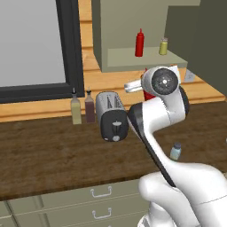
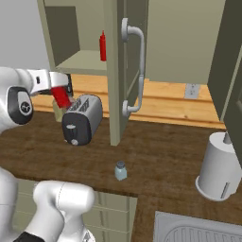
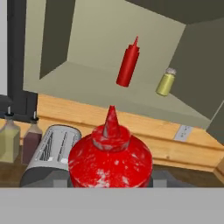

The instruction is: Put the shaker and condiment bottle from the counter next to their counterparts in the cabinet.

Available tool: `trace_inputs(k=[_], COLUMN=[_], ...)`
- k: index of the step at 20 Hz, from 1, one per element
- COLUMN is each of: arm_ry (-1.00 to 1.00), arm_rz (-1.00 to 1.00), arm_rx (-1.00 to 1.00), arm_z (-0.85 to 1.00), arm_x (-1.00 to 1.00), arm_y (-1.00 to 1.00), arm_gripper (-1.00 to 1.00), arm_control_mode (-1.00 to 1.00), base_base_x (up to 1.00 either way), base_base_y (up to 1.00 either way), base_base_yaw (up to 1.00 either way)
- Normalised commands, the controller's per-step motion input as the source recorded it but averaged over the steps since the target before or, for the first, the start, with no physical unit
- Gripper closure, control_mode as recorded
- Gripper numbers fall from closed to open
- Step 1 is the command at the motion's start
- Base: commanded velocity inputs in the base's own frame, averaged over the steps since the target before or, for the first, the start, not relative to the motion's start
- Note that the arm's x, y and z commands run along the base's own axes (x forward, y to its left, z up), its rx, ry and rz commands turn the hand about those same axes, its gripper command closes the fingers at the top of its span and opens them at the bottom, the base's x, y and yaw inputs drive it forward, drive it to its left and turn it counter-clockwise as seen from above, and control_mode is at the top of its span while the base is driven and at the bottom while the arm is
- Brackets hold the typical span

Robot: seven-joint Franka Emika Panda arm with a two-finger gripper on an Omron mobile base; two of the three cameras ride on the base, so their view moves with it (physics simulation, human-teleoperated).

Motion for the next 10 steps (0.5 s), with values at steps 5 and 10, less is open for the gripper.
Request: trace_inputs(k=[5,10], arm_ry=[-0.04,-0.12], arm_rz=[0.08,0.28], arm_rx=[0.0,0.03], arm_z=[0.53,0.25], arm_x=[-0.22,-0.03], arm_y=[-0.01,-0.11], arm_gripper=[1.0,1.0], arm_control_mode=[-1.0,-1.0], base_base_x=[0.0,0.0], base_base_y=[0.0,0.0], base_base_yaw=[0.0,0.0])
